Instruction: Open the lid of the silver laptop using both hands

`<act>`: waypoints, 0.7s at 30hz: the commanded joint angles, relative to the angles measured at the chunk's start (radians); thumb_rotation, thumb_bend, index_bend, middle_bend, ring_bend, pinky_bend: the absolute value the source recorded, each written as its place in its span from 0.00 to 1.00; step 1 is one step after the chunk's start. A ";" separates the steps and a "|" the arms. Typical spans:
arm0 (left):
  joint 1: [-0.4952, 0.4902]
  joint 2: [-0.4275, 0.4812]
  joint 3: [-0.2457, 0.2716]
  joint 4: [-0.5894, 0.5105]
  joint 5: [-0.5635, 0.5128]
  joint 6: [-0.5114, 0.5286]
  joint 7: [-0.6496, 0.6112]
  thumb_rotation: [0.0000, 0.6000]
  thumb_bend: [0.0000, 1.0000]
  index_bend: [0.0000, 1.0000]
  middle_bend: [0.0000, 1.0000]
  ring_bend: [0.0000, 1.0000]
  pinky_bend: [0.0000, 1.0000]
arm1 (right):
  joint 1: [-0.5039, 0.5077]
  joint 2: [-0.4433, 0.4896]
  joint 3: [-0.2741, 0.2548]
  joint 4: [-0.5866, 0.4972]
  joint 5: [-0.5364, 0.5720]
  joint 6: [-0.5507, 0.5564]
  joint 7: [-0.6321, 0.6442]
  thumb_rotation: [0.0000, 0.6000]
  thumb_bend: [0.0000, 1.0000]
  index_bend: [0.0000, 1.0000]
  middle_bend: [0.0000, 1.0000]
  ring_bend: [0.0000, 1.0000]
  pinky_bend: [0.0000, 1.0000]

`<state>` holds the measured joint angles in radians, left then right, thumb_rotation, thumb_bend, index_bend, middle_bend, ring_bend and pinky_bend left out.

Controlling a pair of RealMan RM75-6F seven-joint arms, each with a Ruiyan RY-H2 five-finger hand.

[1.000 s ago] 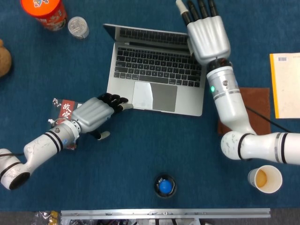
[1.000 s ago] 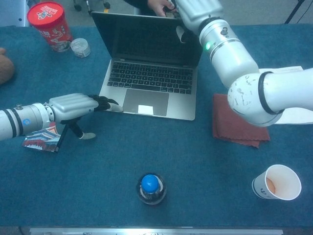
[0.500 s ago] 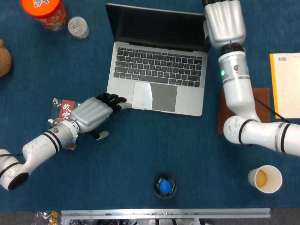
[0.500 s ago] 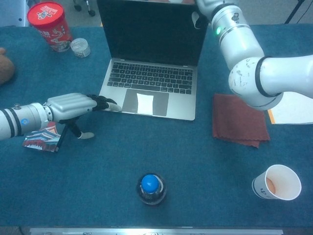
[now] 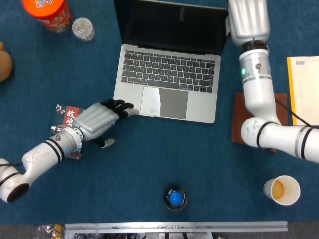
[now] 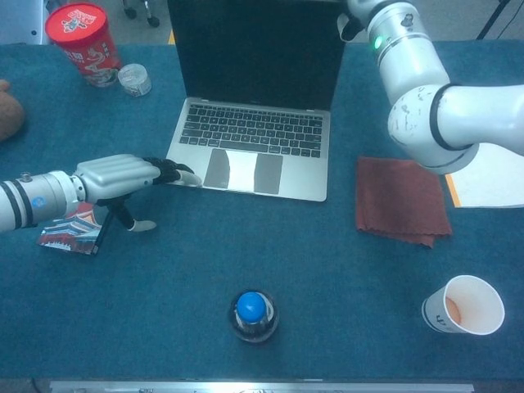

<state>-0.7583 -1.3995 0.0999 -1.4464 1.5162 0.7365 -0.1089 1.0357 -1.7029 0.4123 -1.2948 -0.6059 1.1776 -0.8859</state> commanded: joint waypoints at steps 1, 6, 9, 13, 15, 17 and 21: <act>0.005 0.012 -0.003 -0.012 -0.003 0.012 0.002 1.00 0.31 0.08 0.04 0.00 0.08 | -0.020 0.044 -0.009 -0.104 -0.033 0.010 0.020 1.00 0.44 0.02 0.12 0.00 0.05; 0.017 0.037 -0.006 -0.036 -0.012 0.030 0.010 1.00 0.31 0.08 0.04 0.00 0.08 | -0.053 0.100 -0.023 -0.221 -0.060 0.031 0.041 1.00 0.43 0.02 0.12 0.00 0.05; 0.029 0.059 -0.012 -0.056 -0.023 0.052 0.013 1.00 0.31 0.08 0.04 0.00 0.08 | -0.077 0.140 -0.038 -0.284 -0.078 0.045 0.051 1.00 0.43 0.02 0.12 0.00 0.05; 0.052 0.093 -0.022 -0.087 -0.041 0.090 0.010 1.00 0.31 0.08 0.04 0.00 0.08 | -0.117 0.204 -0.060 -0.369 -0.102 0.070 0.068 1.00 0.44 0.02 0.12 0.00 0.05; 0.065 0.113 -0.027 -0.102 -0.047 0.113 0.004 1.00 0.31 0.08 0.04 0.00 0.08 | -0.137 0.232 -0.073 -0.403 -0.117 0.079 0.081 1.00 0.43 0.02 0.12 0.00 0.05; 0.083 0.138 -0.033 -0.114 -0.055 0.143 -0.002 1.00 0.31 0.08 0.04 0.00 0.08 | -0.167 0.266 -0.088 -0.444 -0.140 0.092 0.105 1.00 0.44 0.02 0.12 0.00 0.05; 0.118 0.186 -0.041 -0.132 -0.073 0.193 -0.006 1.00 0.31 0.08 0.04 0.00 0.08 | -0.226 0.332 -0.118 -0.512 -0.187 0.121 0.157 1.00 0.44 0.02 0.12 0.00 0.05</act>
<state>-0.6546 -1.2291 0.0640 -1.5690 1.4520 0.9135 -0.1117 0.8335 -1.3955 0.3108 -1.7825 -0.7710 1.2825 -0.7515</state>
